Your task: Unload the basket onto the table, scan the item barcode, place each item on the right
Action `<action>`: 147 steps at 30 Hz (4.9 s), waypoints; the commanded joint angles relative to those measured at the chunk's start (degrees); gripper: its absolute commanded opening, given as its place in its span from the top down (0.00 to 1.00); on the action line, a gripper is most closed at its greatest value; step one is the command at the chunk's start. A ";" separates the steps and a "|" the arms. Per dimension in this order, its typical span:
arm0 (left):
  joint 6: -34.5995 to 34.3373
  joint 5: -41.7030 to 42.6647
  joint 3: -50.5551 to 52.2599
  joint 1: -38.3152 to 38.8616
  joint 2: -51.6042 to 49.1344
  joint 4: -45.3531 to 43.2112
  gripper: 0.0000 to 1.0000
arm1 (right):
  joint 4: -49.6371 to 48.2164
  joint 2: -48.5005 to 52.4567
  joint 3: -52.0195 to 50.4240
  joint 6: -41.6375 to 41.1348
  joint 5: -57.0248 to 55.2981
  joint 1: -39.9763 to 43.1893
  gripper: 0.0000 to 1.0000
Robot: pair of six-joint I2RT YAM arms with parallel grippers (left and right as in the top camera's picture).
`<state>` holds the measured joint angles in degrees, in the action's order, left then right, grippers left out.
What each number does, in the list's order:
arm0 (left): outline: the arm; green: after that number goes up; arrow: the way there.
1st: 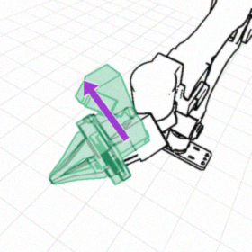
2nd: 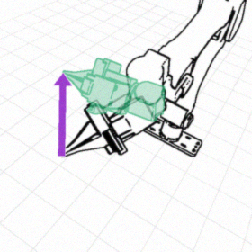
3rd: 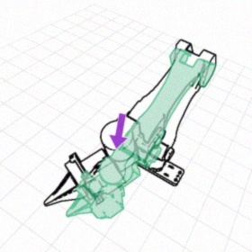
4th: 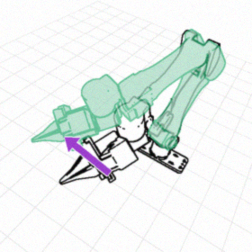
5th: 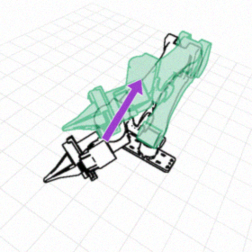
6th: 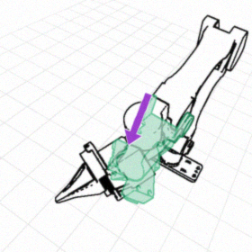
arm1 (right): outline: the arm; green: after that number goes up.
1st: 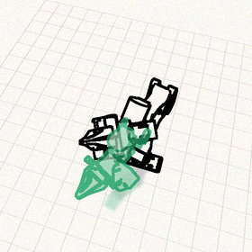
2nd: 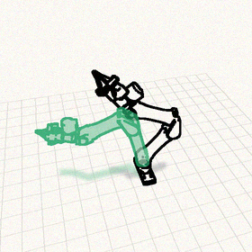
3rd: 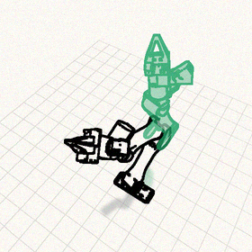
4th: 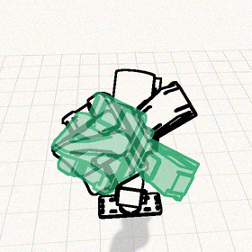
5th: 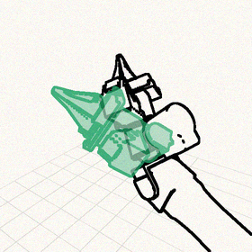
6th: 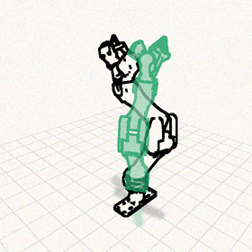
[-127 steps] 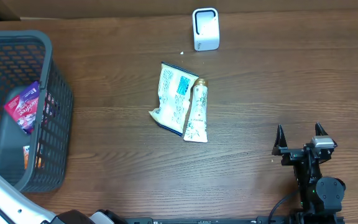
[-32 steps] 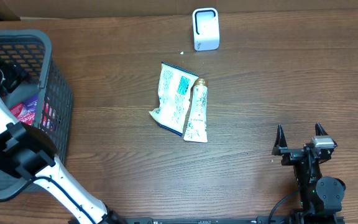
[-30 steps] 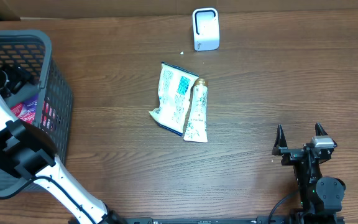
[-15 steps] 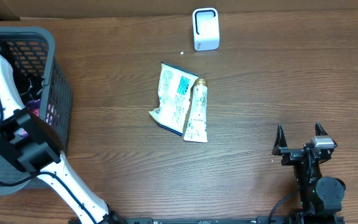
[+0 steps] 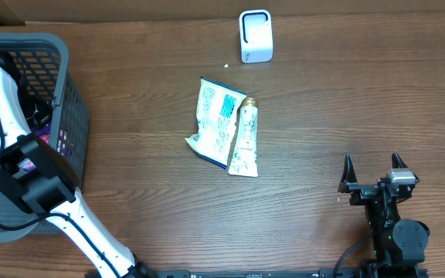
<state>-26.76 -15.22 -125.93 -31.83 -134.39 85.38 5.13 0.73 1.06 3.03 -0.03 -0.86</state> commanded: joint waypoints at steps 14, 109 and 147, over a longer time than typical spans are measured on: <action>2.38 0.26 8.33 0.31 -7.58 -5.38 0.27 | -0.35 -0.57 -0.61 0.24 -0.33 -0.20 0.00; 18.25 41.88 17.77 -12.81 1.44 -21.03 0.96 | -0.35 -0.57 -0.61 0.24 -0.33 -0.20 0.00; 11.04 45.24 9.18 0.61 49.11 -18.05 0.96 | -0.35 -0.57 -0.61 0.24 -0.33 -0.20 0.00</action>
<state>-14.87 24.51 -115.66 -37.54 -86.32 65.60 5.15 0.73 1.06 3.03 -0.05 -0.84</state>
